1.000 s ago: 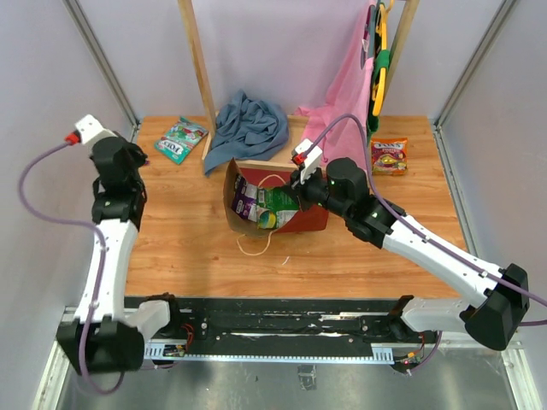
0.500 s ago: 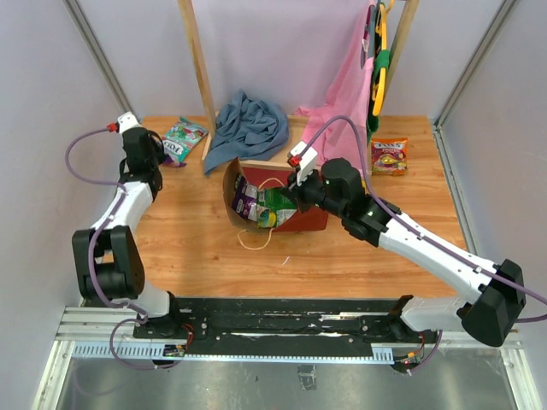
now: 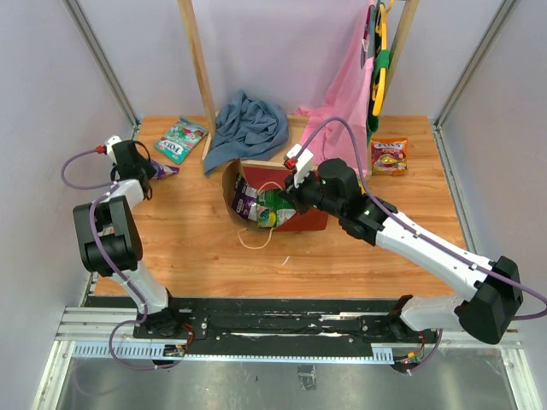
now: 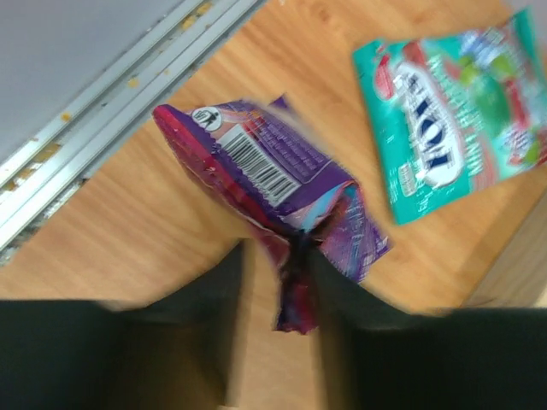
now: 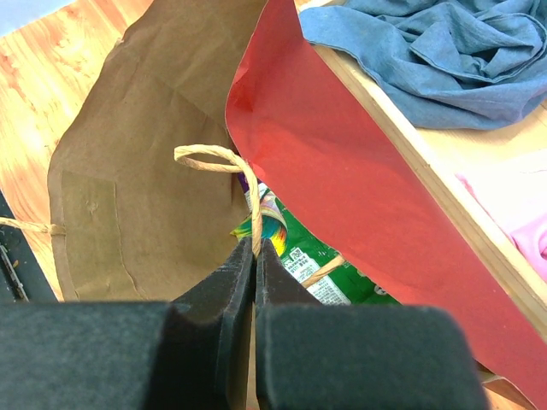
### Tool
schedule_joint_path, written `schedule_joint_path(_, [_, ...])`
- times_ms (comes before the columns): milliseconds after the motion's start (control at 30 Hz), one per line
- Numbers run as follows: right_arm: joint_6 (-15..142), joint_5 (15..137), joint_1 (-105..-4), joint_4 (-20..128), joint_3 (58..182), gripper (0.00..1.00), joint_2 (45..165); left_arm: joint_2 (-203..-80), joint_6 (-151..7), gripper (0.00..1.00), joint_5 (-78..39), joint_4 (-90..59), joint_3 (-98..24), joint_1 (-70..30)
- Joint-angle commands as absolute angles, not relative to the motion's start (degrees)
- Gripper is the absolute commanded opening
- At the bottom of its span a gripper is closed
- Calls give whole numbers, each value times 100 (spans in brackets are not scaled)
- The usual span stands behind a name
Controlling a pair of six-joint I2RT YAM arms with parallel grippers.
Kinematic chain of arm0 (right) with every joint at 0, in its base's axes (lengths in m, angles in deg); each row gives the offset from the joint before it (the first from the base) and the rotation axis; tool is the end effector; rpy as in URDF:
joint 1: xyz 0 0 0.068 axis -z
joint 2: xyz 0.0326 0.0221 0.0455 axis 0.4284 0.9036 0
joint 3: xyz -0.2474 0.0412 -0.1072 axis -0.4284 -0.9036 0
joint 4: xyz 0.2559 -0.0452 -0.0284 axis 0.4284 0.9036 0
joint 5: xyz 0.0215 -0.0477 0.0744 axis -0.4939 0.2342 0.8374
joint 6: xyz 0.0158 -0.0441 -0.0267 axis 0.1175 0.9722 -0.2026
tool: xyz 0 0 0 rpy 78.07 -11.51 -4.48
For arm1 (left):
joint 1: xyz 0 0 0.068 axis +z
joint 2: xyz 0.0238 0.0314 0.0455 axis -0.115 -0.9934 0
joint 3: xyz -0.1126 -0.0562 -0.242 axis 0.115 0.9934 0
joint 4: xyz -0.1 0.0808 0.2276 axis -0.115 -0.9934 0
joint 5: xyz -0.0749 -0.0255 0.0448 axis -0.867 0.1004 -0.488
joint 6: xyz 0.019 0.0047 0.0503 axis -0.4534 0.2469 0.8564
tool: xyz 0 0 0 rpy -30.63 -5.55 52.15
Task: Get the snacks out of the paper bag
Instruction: Place the snack at the center of the board, then move the snack to the center of the board.
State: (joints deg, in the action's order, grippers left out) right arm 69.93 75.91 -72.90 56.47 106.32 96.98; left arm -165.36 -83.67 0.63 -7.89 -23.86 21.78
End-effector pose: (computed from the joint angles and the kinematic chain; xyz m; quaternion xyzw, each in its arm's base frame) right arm 0.1996 0.2252 0.3522 -0.3508 0.7048 0.2986 0.5395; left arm 0.3664 0.1069 0.2090 -0.3339 0.7966 0.0525 0.5011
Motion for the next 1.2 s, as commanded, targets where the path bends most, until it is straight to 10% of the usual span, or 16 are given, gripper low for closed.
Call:
schedule_joint_path(0, [7071, 7730, -7371, 5684, 10689, 1, 9713, -16642, -8768, 54, -207, -1445, -2210, 2395])
schedule_joint_path(100, [7076, 7748, -7375, 5676, 10720, 1, 9774, -16313, -8740, 98, -127, -1741, -2204, 2396])
schedule_joint_path(333, [7049, 7806, -7375, 5620, 10742, 1, 9910, -15030, -8419, 100, -375, -2199, -2170, 2392])
schedule_joint_path(400, [7037, 7848, -7371, 5608, 10777, 1, 9967, -14847, -8347, 92, -493, -2231, -2206, 2392])
schedule_joint_path(533, [7018, 7924, -7376, 5648, 10858, 1, 10043, -14843, -8410, 19, -771, -1961, -2204, 2393])
schedule_joint_path(600, [7038, 7899, -7371, 5691, 10868, 1, 10017, -15059, -8451, 1, -737, -1855, -2299, 2397])
schedule_joint_path(1167, [7241, 7498, -7372, 5864, 10763, 1, 9948, -17805, -8639, 1, -118, -2101, -3429, 2464])
